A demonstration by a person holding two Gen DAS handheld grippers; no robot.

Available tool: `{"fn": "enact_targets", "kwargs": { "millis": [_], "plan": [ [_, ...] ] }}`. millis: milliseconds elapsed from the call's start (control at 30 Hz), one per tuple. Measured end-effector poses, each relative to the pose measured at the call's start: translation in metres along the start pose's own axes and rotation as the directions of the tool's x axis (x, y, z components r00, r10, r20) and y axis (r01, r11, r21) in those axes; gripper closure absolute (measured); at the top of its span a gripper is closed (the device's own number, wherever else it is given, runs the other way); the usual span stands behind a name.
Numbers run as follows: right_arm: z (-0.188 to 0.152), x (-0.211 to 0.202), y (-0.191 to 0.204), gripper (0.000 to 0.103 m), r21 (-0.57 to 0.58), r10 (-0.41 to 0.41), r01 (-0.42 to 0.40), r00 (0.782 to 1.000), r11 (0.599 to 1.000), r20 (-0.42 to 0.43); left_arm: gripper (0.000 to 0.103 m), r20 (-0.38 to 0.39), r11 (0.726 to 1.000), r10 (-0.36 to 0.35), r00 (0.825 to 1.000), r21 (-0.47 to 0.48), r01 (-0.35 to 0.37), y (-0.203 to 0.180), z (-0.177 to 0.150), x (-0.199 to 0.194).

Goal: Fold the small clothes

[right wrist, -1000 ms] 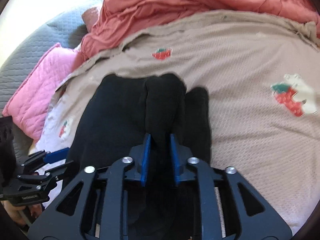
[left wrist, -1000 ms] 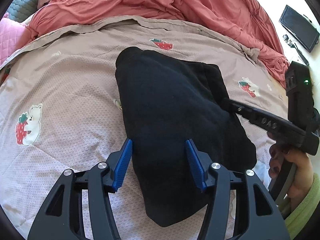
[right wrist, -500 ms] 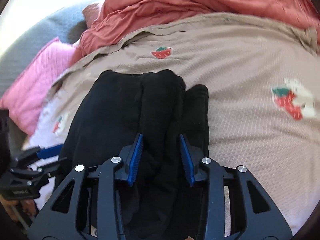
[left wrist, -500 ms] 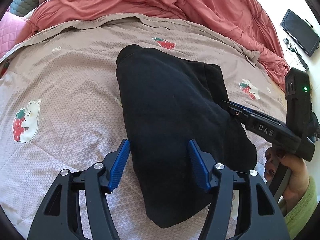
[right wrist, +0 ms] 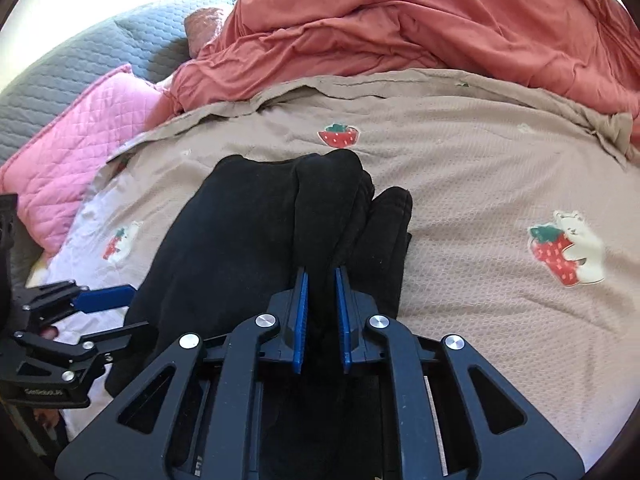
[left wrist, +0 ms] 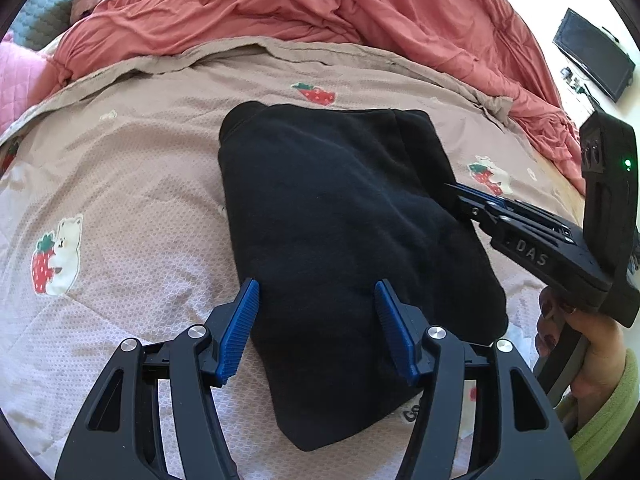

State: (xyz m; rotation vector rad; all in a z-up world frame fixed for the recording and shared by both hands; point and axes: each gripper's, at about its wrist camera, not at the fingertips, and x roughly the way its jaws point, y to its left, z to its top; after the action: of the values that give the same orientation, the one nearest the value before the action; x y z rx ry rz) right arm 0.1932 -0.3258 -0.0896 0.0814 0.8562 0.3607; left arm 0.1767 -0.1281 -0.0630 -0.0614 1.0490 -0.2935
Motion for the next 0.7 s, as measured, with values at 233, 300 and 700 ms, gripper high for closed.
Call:
{"fn": "enact_targets", "kwargs": {
  "millis": [233, 300, 700],
  "plan": [
    [-0.007, 0.012, 0.002, 0.097, -0.018, -0.009, 0.008, 0.999, 1.000, -0.041, 0.045, -0.002, 0.999, 0.028, 1.000, 0.025, -0.028, -0.004, -0.002, 0.005],
    [-0.003, 0.005, 0.005, 0.098, -0.033, -0.009, 0.009, 1.000, 0.999, -0.014, 0.045, 0.000, 1.000, 0.024, 1.000, 0.020, -0.024, -0.004, -0.002, 0.005],
    [-0.012, 0.016, -0.027, 0.099, 0.030, -0.086, 0.091, 0.989, 0.995, -0.117, 0.055, -0.004, 0.998, -0.026, 1.000, 0.062, 0.026, -0.027, 0.002, 0.008]
  ]
}}
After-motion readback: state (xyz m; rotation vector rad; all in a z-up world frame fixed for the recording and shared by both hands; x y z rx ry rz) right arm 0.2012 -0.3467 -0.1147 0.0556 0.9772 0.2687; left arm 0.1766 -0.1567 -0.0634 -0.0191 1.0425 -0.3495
